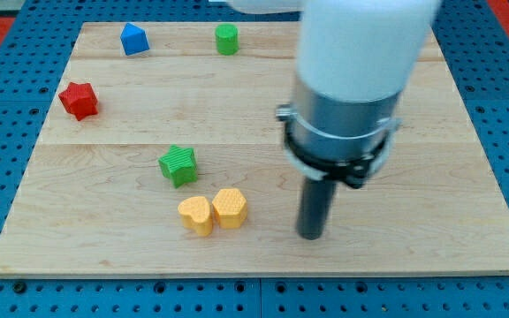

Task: Push the yellow heart slightly to left

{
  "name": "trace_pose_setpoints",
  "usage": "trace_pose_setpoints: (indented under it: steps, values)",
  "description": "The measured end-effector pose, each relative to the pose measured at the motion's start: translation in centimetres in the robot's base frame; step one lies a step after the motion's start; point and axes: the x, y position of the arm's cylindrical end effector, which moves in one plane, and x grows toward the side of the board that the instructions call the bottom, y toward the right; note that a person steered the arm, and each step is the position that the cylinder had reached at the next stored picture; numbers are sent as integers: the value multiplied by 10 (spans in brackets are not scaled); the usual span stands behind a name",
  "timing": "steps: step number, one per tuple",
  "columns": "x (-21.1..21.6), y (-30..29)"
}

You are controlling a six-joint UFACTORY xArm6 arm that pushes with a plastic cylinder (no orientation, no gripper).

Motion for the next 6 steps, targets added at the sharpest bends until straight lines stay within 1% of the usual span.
trace_pose_setpoints:
  steps: [1,3,4,5,6]
  values:
    - [-6,-83]
    - [-23,-211]
    - [-37,-235]
    - [-48,-201]
    - [-72,-191]
